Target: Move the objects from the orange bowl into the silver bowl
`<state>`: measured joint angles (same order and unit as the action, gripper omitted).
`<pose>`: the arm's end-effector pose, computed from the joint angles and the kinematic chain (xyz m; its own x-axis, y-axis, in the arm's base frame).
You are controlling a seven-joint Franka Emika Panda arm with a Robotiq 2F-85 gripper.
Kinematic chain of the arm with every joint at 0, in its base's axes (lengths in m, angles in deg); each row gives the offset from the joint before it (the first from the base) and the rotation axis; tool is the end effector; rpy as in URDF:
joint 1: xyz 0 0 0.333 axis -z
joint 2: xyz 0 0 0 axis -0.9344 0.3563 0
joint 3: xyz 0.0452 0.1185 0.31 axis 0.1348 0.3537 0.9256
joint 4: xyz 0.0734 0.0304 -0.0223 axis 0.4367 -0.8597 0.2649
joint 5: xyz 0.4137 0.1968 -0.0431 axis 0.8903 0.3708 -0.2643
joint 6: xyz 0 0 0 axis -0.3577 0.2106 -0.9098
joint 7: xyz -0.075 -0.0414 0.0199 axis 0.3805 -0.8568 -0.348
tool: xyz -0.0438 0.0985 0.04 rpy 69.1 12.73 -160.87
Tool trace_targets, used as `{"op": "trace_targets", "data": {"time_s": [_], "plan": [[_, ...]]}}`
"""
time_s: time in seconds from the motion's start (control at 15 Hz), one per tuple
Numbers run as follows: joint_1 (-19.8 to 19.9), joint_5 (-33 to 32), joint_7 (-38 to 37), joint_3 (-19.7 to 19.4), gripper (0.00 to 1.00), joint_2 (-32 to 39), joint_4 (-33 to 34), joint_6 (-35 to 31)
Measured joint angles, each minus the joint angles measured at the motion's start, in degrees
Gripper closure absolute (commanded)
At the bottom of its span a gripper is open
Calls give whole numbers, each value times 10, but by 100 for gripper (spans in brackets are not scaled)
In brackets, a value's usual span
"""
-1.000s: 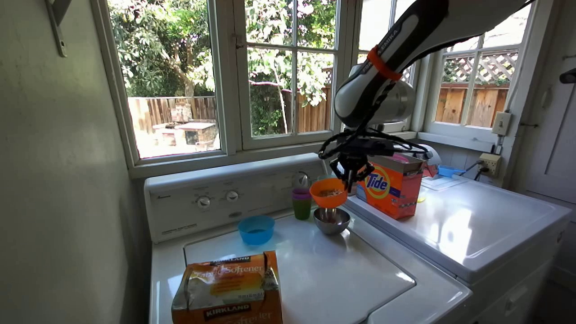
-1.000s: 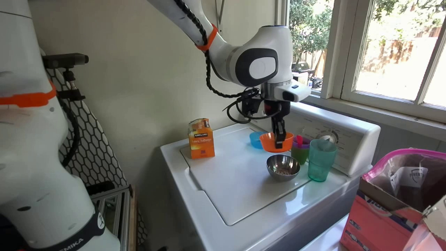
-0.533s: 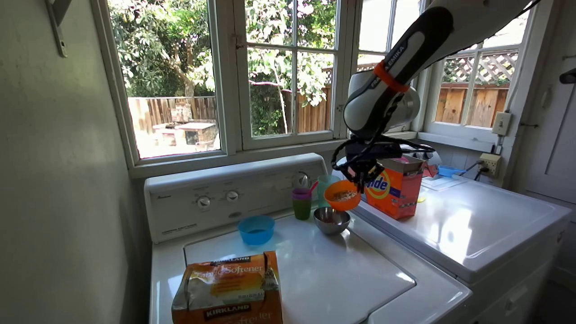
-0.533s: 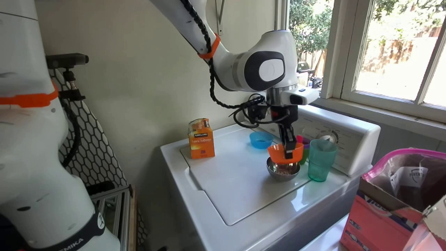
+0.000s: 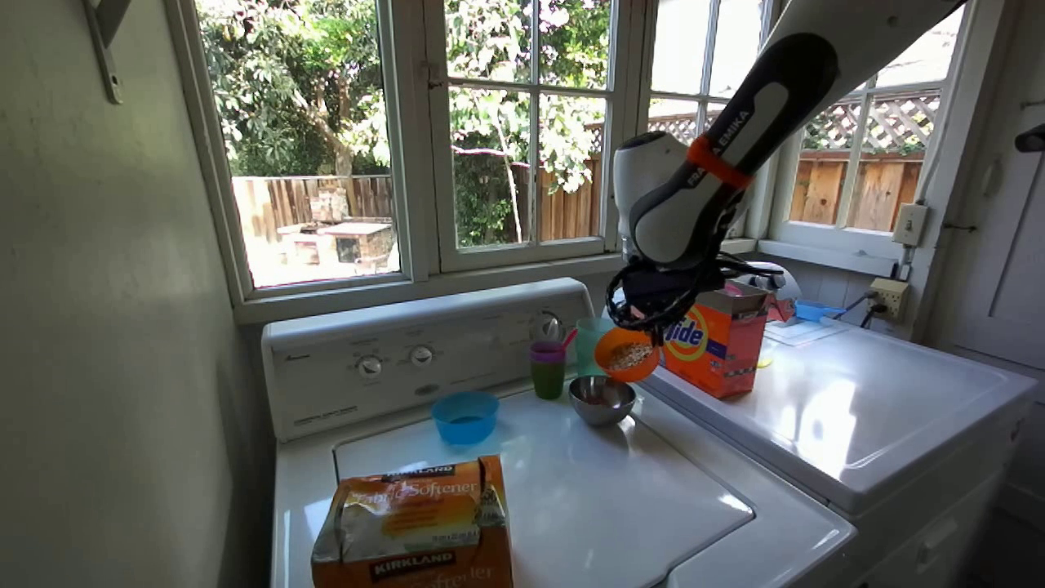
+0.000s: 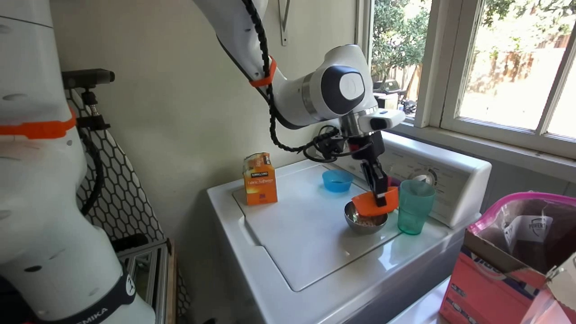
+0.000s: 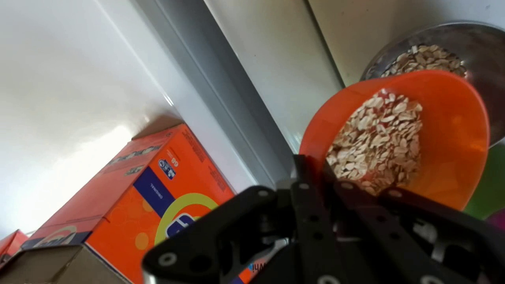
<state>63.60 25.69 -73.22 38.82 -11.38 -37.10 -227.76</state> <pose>0.6109 0.0010 0.2640 0.8976 -0.3452 0.2741 -0.4062 -0.8892 0.2105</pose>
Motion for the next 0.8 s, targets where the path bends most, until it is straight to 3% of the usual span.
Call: {"op": "trace_targets", "data": {"time_s": [0.8], "plan": [[-8,-240,-125,10,98,-11,-17,0]]}}
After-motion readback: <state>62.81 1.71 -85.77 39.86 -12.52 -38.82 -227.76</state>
